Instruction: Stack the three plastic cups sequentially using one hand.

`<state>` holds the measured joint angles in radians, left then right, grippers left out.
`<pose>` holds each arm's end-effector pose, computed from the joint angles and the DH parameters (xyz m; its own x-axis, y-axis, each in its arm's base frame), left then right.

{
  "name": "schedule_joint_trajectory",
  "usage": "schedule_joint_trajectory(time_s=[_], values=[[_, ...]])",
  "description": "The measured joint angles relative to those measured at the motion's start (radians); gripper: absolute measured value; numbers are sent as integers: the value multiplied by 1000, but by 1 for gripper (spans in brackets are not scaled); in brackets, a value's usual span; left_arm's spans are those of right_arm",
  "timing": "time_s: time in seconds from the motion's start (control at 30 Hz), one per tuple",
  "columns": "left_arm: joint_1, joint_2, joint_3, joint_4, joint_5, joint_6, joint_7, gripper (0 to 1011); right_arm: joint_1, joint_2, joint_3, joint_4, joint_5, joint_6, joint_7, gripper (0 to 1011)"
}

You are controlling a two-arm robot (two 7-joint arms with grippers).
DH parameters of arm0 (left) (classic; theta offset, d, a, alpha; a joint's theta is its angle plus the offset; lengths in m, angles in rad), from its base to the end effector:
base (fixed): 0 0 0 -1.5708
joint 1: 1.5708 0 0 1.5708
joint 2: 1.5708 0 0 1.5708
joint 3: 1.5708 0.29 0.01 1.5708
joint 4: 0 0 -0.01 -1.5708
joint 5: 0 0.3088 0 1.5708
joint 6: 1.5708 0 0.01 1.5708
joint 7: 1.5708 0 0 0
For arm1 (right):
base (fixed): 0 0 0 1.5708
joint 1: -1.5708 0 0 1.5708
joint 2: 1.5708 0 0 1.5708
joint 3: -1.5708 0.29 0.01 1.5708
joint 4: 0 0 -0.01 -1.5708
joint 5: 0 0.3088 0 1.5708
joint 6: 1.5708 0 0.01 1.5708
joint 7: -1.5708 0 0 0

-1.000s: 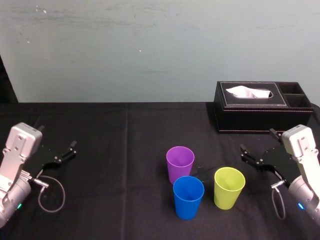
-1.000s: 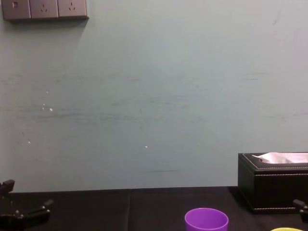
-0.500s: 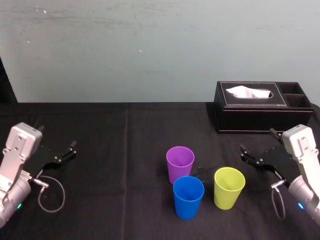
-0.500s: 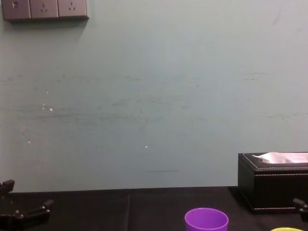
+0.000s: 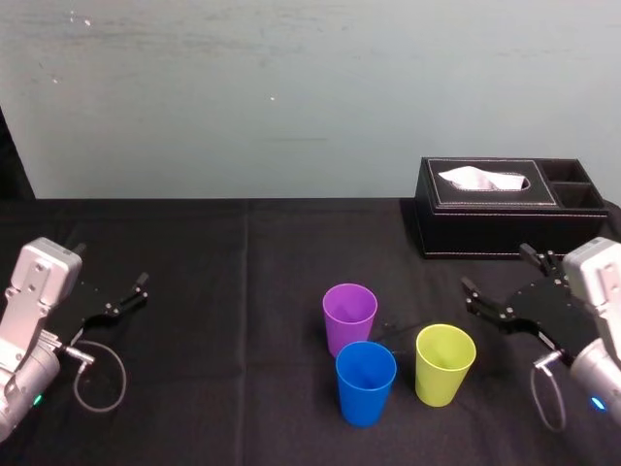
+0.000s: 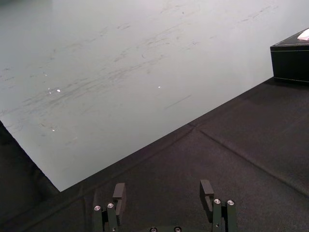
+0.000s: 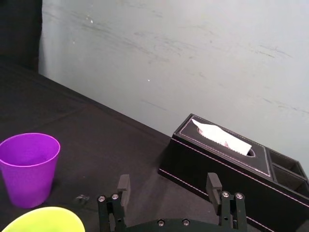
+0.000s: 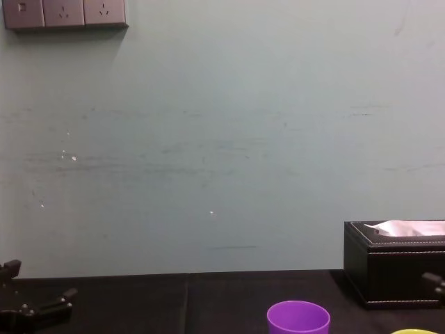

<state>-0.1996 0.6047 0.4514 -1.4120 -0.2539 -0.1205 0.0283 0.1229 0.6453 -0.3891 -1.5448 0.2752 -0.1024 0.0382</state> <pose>0.3581 0.0827 -0.3022 0.2922 0.8803 0.3738 -0.9553 0.2873 0.0702 0.3409 -0.0855 -0.2806 0.3524 -0.8638 0.3599 0.9321 0.3585 -0.0524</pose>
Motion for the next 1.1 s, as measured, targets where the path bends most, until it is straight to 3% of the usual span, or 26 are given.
schedule_joint_trajectory(time_s=[0.33, 0.5, 0.63, 0.87, 1.1], values=[[0, 0, 0, 0, 0, 0, 0, 1000, -138, 83, 97, -129, 95, 27, 63, 1002], [0, 0, 0, 0, 0, 0, 0, 1000, -260, 149, 155, -213, 149, 53, 106, 1002], [0, 0, 0, 0, 0, 0, 0, 1000, -332, 174, 189, -252, 171, 62, 119, 1002], [0, 0, 0, 0, 0, 0, 0, 1000, -424, 192, 213, -292, 205, 98, 150, 1002], [0, 0, 0, 0, 0, 0, 0, 1000, -444, 158, 212, -285, 231, 116, 174, 1002]])
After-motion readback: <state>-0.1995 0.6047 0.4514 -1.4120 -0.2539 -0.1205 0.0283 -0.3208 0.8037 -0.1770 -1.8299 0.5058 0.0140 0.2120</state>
